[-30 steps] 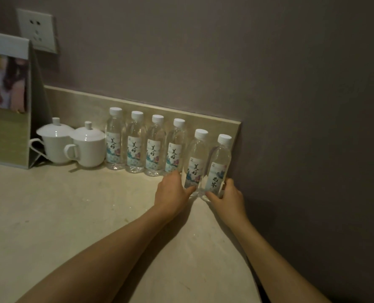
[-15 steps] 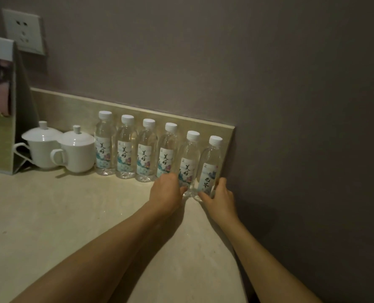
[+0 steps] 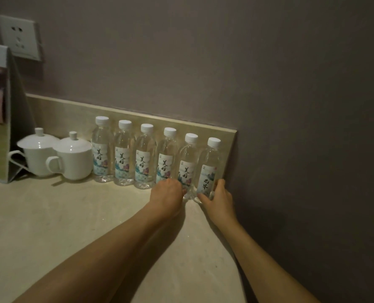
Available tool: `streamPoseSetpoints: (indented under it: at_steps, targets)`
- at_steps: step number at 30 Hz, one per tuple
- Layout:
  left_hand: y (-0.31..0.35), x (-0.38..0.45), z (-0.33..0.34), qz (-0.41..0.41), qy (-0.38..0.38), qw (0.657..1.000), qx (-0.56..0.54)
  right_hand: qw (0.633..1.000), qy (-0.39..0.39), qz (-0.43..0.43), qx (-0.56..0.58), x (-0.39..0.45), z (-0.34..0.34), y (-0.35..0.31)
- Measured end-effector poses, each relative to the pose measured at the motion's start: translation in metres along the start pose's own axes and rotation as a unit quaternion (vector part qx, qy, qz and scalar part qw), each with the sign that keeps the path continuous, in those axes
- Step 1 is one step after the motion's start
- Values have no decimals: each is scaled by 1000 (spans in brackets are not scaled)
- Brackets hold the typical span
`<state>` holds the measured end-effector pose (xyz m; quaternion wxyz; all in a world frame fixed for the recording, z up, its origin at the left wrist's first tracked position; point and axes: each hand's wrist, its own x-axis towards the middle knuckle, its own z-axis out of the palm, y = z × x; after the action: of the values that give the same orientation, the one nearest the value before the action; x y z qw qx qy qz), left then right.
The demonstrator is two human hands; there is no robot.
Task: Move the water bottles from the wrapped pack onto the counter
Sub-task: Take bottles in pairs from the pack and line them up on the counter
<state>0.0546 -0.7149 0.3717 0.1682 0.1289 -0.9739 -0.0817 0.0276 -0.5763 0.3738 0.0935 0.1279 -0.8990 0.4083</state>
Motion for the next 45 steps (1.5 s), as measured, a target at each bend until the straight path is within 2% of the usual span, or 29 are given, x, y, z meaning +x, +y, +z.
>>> streamPoseSetpoints:
  at_steps: [9,15,45]
  targets:
    - [0,6,-1,20,-10,999,30,1000,3,-9,-14,9,4,2]
    - [3,7,0,29,-25,995,89,1000,4,-11,-9,13,5,6]
    - [1,12,4,17,-5,999,31,999,27,-7,-33,23,13,5]
